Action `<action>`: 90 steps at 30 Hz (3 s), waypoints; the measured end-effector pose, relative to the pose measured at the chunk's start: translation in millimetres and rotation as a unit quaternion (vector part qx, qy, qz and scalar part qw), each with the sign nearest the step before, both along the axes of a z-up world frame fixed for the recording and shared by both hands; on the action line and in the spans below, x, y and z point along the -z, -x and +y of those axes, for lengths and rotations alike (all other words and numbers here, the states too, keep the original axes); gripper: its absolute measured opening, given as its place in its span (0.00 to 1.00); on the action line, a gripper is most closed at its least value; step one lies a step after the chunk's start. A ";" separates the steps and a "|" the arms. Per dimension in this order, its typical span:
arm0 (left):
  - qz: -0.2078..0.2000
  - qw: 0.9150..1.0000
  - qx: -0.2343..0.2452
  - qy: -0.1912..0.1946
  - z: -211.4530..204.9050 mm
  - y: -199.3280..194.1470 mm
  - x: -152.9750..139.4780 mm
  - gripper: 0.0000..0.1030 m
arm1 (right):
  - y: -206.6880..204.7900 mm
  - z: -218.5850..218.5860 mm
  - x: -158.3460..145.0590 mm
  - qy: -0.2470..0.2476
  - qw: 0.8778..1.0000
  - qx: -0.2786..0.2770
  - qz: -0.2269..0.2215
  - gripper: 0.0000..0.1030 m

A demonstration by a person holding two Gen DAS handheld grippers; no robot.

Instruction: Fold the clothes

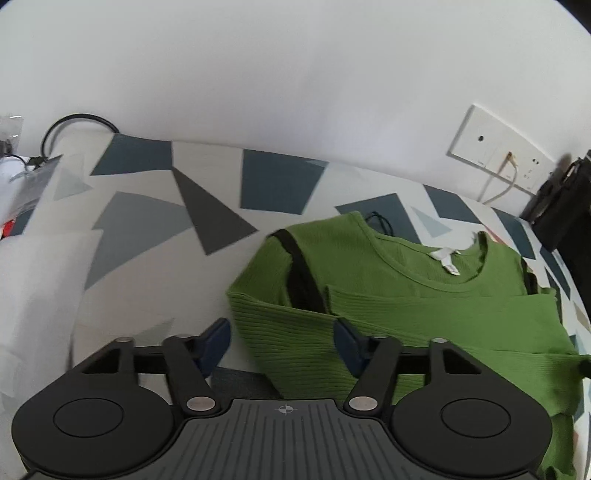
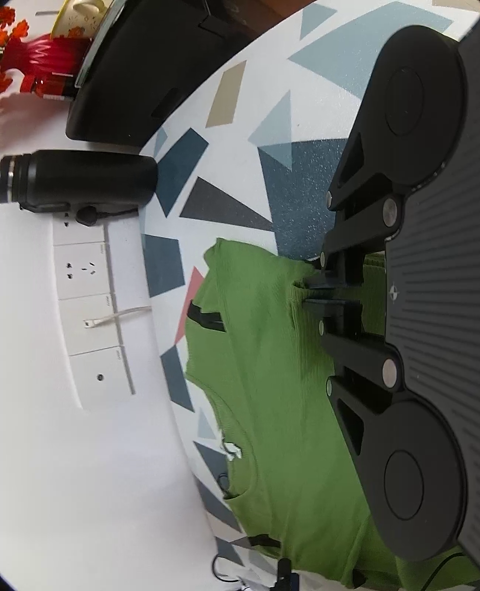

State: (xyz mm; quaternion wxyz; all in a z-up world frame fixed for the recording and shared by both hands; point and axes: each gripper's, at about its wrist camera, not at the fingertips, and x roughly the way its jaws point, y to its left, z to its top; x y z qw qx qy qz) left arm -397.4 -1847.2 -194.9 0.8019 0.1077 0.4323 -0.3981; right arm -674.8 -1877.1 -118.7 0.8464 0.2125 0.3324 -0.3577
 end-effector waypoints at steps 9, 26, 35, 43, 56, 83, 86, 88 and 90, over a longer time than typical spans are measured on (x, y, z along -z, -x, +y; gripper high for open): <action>-0.041 0.999 0.019 0.006 0.1 10.0 -10.7 0.03 | -9.4 -3.6 17.1 -0.010 1.000 0.008 0.015 0.08; -0.045 0.997 -0.003 0.057 18.4 6.8 -28.9 0.03 | 1.0 1.9 -18.8 0.025 0.999 0.015 -0.033 0.04; -0.029 0.996 -0.029 0.083 26.7 -1.0 -29.8 0.02 | -3.2 1.7 -41.5 0.037 0.997 0.009 -0.062 0.04; -0.019 0.994 -0.052 0.092 28.4 -6.1 -24.4 0.03 | -6.3 -0.3 -49.1 0.043 0.996 0.005 -0.072 0.04; -0.015 0.994 -0.063 0.087 27.4 -9.2 -16.7 0.03 | -6.3 1.0 -52.5 0.044 0.996 0.002 -0.081 0.03; -0.040 0.994 -0.087 0.059 -8.8 -21.3 14.8 0.03 | -55.8 -62.8 5.4 0.009 0.999 0.021 -0.037 0.03; -0.046 0.995 -0.083 0.038 -18.9 -24.4 24.2 0.09 | -66.6 -73.3 18.0 0.004 0.999 0.027 -0.028 0.04; -0.062 0.995 -0.069 0.028 -25.0 -24.2 27.6 0.19 | -72.0 -79.2 24.7 0.005 0.999 0.035 -0.022 0.06; -0.074 0.996 -0.049 0.008 -31.9 -23.6 24.6 0.49 | -71.6 -83.1 25.8 0.008 0.998 0.051 -0.021 0.18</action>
